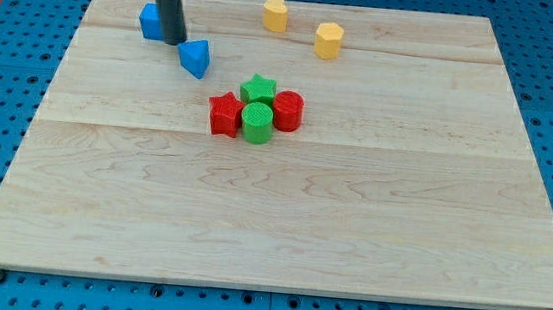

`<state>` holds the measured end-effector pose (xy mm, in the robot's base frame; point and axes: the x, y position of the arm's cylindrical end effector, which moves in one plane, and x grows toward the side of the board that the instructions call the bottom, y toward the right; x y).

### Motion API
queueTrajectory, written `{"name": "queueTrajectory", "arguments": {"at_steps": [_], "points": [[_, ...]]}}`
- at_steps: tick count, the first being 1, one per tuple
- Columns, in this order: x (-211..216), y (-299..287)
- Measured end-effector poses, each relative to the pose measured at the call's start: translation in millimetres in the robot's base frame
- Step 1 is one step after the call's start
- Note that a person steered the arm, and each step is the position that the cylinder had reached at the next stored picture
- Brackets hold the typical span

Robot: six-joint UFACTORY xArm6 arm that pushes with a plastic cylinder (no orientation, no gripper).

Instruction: Move the blue triangle to the bottom left of the blue cube

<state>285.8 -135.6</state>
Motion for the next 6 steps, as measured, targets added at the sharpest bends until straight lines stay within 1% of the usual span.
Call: {"name": "queueTrajectory", "arguments": {"at_steps": [1, 2, 3, 4, 5, 6], "points": [[-18.6, 30.0], [25.3, 110.5], [52.1, 66.7], [36.1, -22.0], [31.4, -57.4], [30.2, 71.1]]}}
